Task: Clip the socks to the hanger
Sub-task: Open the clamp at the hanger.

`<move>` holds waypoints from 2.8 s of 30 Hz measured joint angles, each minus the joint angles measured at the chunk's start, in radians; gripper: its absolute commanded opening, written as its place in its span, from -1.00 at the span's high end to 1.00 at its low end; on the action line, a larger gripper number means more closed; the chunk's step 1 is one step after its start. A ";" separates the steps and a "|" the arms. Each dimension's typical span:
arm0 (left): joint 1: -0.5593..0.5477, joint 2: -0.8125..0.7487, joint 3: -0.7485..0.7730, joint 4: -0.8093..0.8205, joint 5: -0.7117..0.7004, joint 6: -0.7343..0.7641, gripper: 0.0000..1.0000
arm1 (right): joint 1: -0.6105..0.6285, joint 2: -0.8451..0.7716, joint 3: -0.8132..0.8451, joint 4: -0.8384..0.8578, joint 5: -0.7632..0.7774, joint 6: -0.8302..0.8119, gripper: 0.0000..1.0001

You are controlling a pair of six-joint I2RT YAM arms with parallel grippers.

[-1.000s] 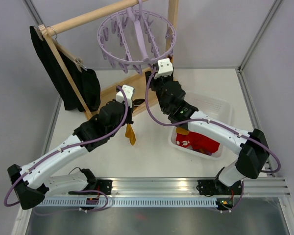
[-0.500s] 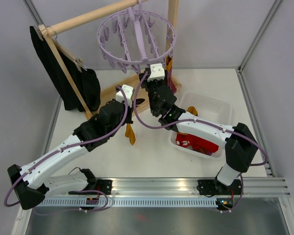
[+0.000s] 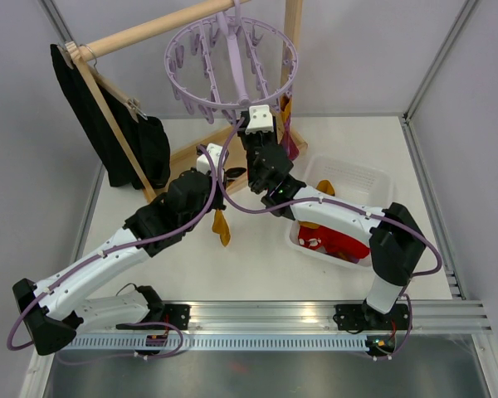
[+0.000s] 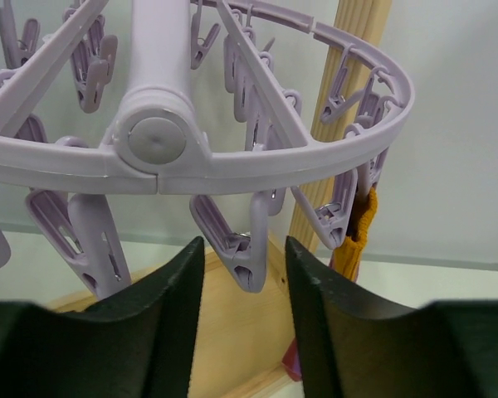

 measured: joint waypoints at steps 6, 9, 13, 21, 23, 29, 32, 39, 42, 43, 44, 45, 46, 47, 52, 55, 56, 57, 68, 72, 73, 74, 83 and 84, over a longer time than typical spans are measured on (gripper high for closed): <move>0.000 0.000 0.000 0.000 0.000 0.000 0.95 | 0.000 0.000 0.011 -0.016 0.008 -0.007 0.30; 0.000 0.000 0.000 0.000 0.000 0.000 0.95 | 0.000 -0.002 0.014 -0.050 0.007 -0.001 0.38; 0.000 0.000 -0.004 0.005 0.001 0.000 0.95 | 0.000 -0.018 0.014 -0.129 0.002 0.023 0.43; 0.000 0.000 -0.017 0.021 0.008 -0.002 0.95 | -0.053 -0.128 0.025 -0.348 -0.103 0.178 0.51; 0.000 0.000 -0.017 0.025 0.009 -0.004 0.95 | -0.085 -0.154 0.038 -0.396 -0.147 0.225 0.54; 0.000 0.000 -0.017 0.032 0.018 -0.008 0.95 | -0.187 -0.198 0.076 -0.512 -0.305 0.365 0.58; 0.000 0.000 -0.017 0.037 0.026 -0.008 0.95 | -0.227 -0.202 0.082 -0.552 -0.372 0.416 0.56; 0.000 0.000 -0.017 0.043 0.034 -0.009 0.95 | -0.272 -0.202 0.084 -0.607 -0.513 0.485 0.25; 0.000 0.000 -0.017 0.043 0.034 -0.008 0.95 | -0.306 -0.202 0.084 -0.607 -0.587 0.497 0.17; 0.000 0.000 -0.017 0.043 0.034 -0.009 0.95 | -0.319 -0.202 0.084 -0.607 -0.609 0.500 0.14; 0.000 0.000 -0.017 0.043 0.034 -0.008 0.95 | -0.331 -0.202 0.084 -0.607 -0.629 0.500 0.11; 0.000 0.000 -0.017 0.042 0.034 -0.009 0.95 | -0.341 -0.202 0.084 -0.606 -0.644 0.499 0.10; 0.000 0.000 -0.017 0.042 0.034 -0.008 0.95 | -0.350 -0.202 0.084 -0.606 -0.657 0.494 0.08; 0.000 0.000 -0.017 0.043 0.034 -0.008 0.95 | -0.356 -0.202 0.084 -0.606 -0.669 0.491 0.05; 0.000 0.000 -0.017 0.043 0.034 -0.008 0.95 | -0.361 -0.201 0.084 -0.604 -0.731 0.465 -0.03; 0.000 0.000 -0.017 0.042 0.034 -0.009 0.95 | -0.362 -0.201 0.084 -0.603 -0.758 0.451 -0.05; 0.000 0.000 -0.017 0.042 0.034 -0.008 0.95 | -0.364 -0.201 0.084 -0.603 -0.766 0.446 -0.04; 0.000 0.000 -0.017 0.042 0.034 -0.008 0.95 | -0.365 -0.201 0.084 -0.603 -0.771 0.443 -0.04; 0.000 0.000 -0.017 0.042 0.034 -0.008 0.95 | -0.369 -0.201 0.084 -0.603 -0.792 0.431 -0.06; 0.000 0.000 -0.017 0.042 0.034 -0.008 0.95 | -0.372 -0.202 0.084 -0.608 -0.795 0.435 -0.08; 0.000 0.000 -0.017 0.042 0.034 -0.008 0.95 | -0.375 -0.202 0.084 -0.612 -0.798 0.438 -0.08; 0.000 0.000 -0.017 0.042 0.034 -0.008 0.95 | -0.378 -0.203 0.085 -0.617 -0.803 0.442 -0.08; 0.000 0.000 -0.017 0.042 0.035 -0.008 0.95 | -0.406 -0.203 0.116 -0.678 -0.822 0.462 -0.12; 0.000 0.000 -0.017 0.042 0.035 -0.008 0.95 | -0.406 -0.203 0.116 -0.682 -0.824 0.462 -0.13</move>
